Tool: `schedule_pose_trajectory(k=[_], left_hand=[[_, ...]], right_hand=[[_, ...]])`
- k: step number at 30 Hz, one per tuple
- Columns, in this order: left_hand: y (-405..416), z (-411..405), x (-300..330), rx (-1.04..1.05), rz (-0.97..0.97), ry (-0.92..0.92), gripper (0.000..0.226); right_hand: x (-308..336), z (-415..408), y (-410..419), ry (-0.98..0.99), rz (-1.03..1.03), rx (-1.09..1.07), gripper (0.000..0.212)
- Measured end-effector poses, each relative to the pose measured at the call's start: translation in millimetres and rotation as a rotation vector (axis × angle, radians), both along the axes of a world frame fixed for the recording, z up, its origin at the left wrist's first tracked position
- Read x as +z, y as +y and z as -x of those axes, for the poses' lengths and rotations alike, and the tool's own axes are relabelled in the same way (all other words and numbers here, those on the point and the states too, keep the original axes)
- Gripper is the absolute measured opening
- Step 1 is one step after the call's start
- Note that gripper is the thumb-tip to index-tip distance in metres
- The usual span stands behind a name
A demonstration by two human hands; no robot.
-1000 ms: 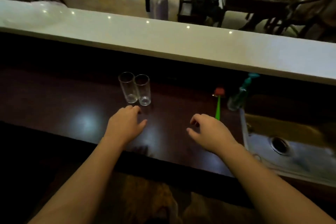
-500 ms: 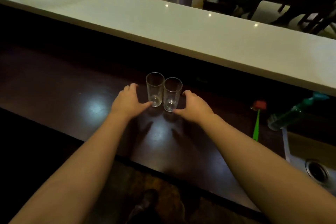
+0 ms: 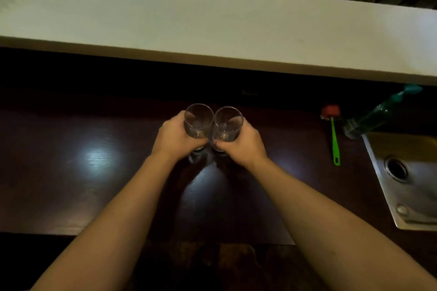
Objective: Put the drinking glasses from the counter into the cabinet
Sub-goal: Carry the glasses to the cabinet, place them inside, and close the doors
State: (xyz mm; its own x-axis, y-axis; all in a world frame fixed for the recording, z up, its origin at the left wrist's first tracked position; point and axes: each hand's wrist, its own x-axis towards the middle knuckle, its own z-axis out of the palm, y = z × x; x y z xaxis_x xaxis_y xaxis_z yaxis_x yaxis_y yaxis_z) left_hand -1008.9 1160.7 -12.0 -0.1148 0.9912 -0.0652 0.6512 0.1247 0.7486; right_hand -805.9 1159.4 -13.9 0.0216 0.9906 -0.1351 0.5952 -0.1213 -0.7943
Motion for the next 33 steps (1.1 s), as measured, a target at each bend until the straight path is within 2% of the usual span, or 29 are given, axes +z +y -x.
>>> schedule_pose_trajectory(k=[8,18,22,24,26,33], left_hand=[[-13.3,-61.6,36.7,-0.252,-0.056,0.109,0.065],[-91.6,-292.0,80.8,-0.719,-0.118,0.11,0.066],[-154.6,-405.8,95.0,-0.93,-0.139,0.096,0.069],[-190.1,-459.1,100.8,-1.029,-0.147,0.097,0.062],[-232.9,-515.8,104.6,-1.134,-0.144,0.098,0.057],[-411.3,-694.7,108.6,-1.445,-0.114,0.092,0.063]], right_hand=[[25.1,-70.3,-55.3,0.004,-0.083,-0.204,0.063],[62.5,-253.9,-225.8,0.013,-0.168,-0.621,0.059],[71.2,-339.1,-325.0,0.033,-0.158,-0.816,0.062],[72.5,-378.2,-374.0,0.017,-0.155,-0.912,0.058],[72.1,-416.7,-428.7,0.001,-0.157,-1.02,0.056],[67.4,-522.7,-632.1,-0.075,-0.125,-1.403,0.059]])
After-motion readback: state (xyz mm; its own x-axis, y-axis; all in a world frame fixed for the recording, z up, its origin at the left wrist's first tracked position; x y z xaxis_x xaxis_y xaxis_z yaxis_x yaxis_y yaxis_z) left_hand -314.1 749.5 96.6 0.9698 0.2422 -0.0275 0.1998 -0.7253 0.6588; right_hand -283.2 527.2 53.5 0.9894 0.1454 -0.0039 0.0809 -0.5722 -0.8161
